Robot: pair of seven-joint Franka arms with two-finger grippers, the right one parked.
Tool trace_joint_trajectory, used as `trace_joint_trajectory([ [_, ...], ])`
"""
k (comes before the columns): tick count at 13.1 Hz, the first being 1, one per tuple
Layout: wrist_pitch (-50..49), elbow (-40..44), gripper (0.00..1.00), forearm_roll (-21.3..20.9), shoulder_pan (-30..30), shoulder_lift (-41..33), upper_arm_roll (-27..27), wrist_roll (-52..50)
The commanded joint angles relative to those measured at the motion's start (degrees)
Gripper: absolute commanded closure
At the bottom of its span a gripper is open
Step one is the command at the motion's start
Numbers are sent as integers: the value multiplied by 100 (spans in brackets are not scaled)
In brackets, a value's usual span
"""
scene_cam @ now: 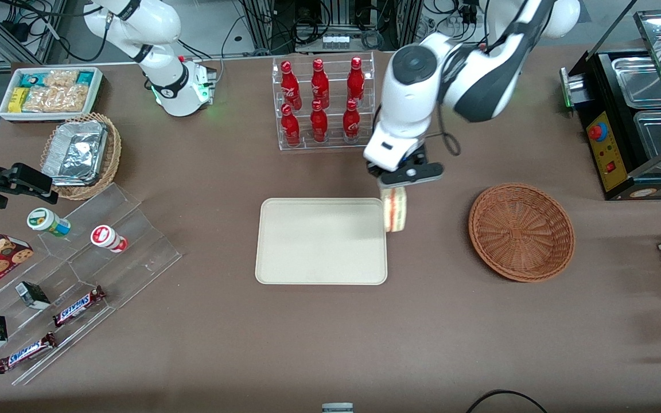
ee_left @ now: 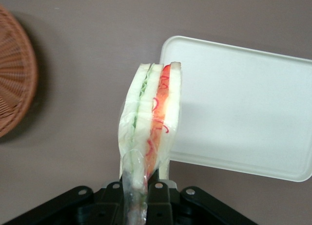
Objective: Place sandwich from basket to tray
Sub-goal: 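Lower the sandwich onto the tray and open the left gripper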
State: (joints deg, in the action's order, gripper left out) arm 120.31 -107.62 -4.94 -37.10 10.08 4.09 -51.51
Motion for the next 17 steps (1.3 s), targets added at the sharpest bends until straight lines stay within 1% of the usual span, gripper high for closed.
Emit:
trace_joint_trajectory([
  [1,544,232,100,-261,-244,713,-102,19],
  [2,703,372,100,-288,-280,985,-102,10],
  [5,739,1065,100,-358,-341,1855,-102,-8],
  [7,739,1321,100,-367,-403,2199,-119,-112],
  [8,739,1418,100,-402,-455,2331,-128,-122],
  [10,957,1419,100,-849,-465,2490,-119,-323],
  [12,1222,1357,100,-929,-473,2569,-128,-561],
  [15,1223,1357,100,-903,-465,2596,-128,-675],
  [16,1223,1357,81,-912,-465,2605,-128,-806],
  [17,1205,1357,22,-912,-447,2613,-128,-816],
])
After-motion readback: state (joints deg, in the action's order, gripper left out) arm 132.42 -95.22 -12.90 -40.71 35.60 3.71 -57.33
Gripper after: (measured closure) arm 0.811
